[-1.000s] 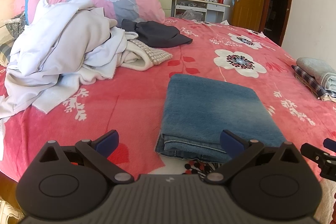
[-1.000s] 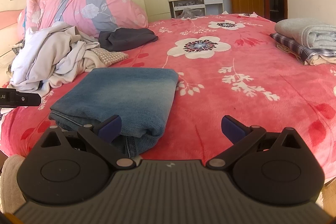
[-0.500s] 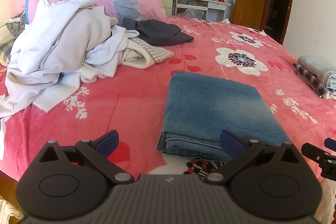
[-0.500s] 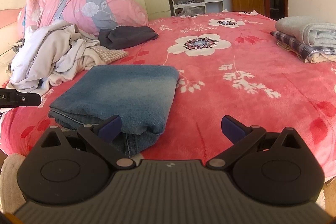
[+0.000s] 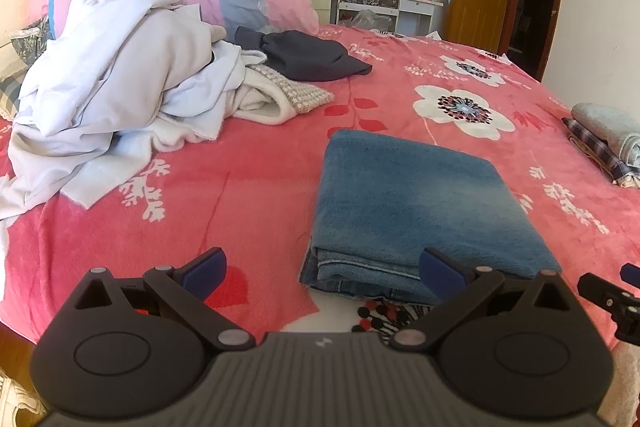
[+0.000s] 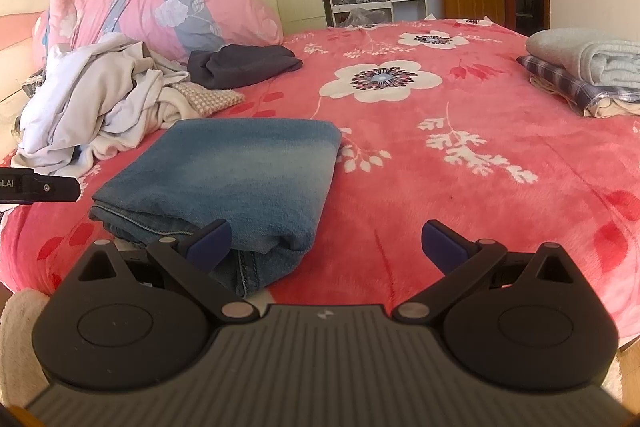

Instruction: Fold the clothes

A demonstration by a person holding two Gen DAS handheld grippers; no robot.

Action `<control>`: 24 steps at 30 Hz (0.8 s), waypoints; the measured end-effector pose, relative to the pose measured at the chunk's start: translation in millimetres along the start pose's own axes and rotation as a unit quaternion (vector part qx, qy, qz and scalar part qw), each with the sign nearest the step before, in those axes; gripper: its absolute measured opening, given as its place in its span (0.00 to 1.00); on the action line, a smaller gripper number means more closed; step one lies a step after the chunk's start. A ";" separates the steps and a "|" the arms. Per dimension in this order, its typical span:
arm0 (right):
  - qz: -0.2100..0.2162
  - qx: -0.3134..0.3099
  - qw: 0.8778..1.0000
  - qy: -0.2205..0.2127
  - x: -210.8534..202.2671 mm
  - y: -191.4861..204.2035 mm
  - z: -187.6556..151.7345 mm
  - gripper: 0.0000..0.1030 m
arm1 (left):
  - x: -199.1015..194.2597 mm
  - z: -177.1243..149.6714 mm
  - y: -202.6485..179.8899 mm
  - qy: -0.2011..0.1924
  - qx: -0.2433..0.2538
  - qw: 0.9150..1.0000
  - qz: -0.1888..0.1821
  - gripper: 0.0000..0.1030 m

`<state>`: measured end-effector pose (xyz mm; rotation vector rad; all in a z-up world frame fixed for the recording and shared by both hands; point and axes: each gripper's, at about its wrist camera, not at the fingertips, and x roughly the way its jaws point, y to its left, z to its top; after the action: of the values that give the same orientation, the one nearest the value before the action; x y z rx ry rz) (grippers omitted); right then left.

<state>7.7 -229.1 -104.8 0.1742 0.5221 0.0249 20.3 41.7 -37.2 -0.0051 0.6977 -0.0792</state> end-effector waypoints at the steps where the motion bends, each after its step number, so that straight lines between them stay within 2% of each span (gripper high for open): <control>1: 0.000 0.001 1.000 -0.002 0.1 -1.2 -0.1 0.99 | 1.0 1.2 -0.5 -0.001 0.000 1.000 -0.001 1.00; 7: -0.009 -0.036 0.998 -0.051 6.7 -4.3 14.9 0.99 | 16.7 23.3 -15.0 -0.025 0.010 1.000 -0.004 1.00; 10: 0.008 -0.050 0.994 -0.093 16.9 -1.9 32.9 0.99 | 28.9 33.1 -29.4 -0.054 0.031 0.998 0.015 0.99; 13: 0.024 -0.065 0.991 -0.112 37.6 1.1 51.2 0.99 | 45.0 34.5 -44.9 -0.055 0.067 0.996 0.026 0.93; 16: 0.040 -0.070 0.992 -0.099 62.2 4.4 66.6 0.98 | 61.3 31.6 -56.4 -0.048 0.092 0.994 0.031 0.84; 17: 0.050 -0.070 0.992 -0.093 71.5 4.9 71.4 0.97 | 66.2 29.5 -58.1 -0.042 0.094 0.994 0.030 0.76; 19: 0.068 -0.072 0.993 -0.066 95.4 7.9 80.4 0.91 | 75.9 25.5 -58.9 -0.025 0.092 0.995 0.021 0.69; 20: 0.077 -0.072 0.993 -0.050 108.1 9.4 84.7 0.84 | 81.5 23.3 -56.4 -0.016 0.088 0.996 0.016 0.63; 21: 0.083 -0.067 0.994 -0.036 118.7 10.3 87.0 0.73 | 86.7 21.1 -54.0 -0.008 0.085 0.996 0.011 0.60; 23: 0.094 -0.054 0.994 -0.001 145.3 11.0 91.0 0.54 | 91.8 19.0 -50.5 -0.002 0.081 0.997 0.004 0.60; 24: 0.096 -0.047 0.994 0.017 159.7 10.2 91.9 0.50 | 92.9 19.0 -48.9 -0.001 0.079 0.997 0.001 0.60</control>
<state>192.2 -222.8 -103.6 0.1307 0.5355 0.2397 100.0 -14.4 -80.7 0.1470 0.6882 -0.1330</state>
